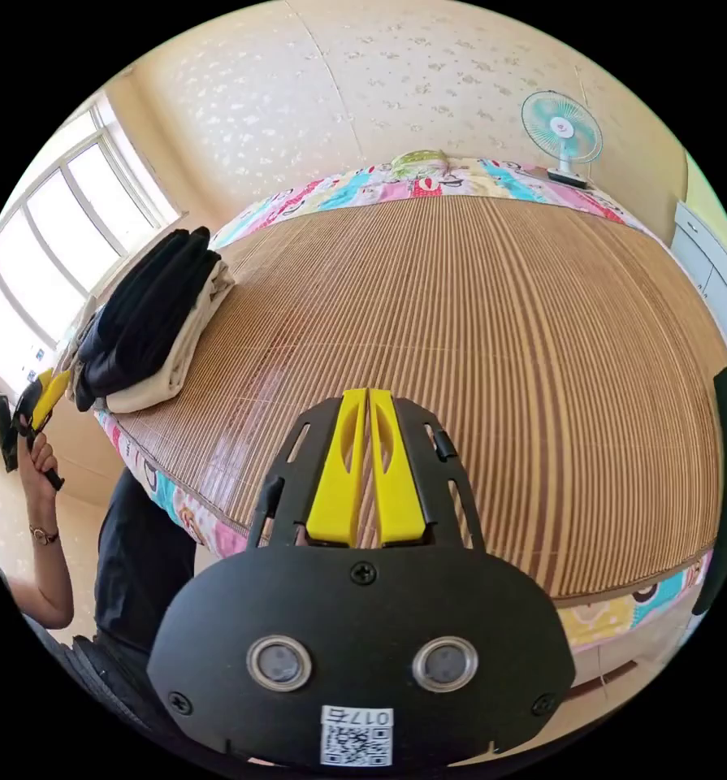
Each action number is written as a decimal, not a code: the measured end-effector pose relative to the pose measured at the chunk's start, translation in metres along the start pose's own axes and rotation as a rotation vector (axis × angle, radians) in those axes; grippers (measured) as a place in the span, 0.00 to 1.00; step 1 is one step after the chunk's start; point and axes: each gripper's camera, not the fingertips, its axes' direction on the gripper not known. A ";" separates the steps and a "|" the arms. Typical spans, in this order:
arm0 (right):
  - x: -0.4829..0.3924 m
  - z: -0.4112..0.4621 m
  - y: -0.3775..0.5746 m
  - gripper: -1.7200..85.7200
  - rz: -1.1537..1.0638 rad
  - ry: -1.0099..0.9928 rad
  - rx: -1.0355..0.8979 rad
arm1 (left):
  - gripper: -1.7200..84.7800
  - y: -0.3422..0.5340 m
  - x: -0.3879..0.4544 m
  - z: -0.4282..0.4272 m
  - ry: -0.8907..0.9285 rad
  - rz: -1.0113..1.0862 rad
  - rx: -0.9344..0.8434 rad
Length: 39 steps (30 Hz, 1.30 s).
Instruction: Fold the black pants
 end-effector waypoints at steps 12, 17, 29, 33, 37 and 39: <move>0.118 0.058 0.053 0.02 0.187 -0.401 0.073 | 0.19 -0.028 -0.052 0.082 -0.261 -0.073 -0.099; 0.138 0.064 0.065 0.02 0.182 -0.416 0.096 | 0.05 -0.003 -0.063 0.087 -0.220 -0.231 -0.008; 0.175 0.073 0.080 0.02 0.152 -0.374 0.116 | 0.01 0.050 0.124 0.255 0.229 0.305 -0.379; 0.193 0.075 0.083 0.02 0.155 -0.388 0.119 | 0.01 0.134 0.132 0.289 0.420 0.399 -0.565; 0.208 0.077 0.085 0.02 0.155 -0.392 0.121 | 0.01 0.164 0.096 0.267 0.408 0.333 -0.492; 0.214 0.077 0.086 0.02 0.154 -0.392 0.122 | 0.01 0.151 0.061 0.228 0.262 0.259 -0.294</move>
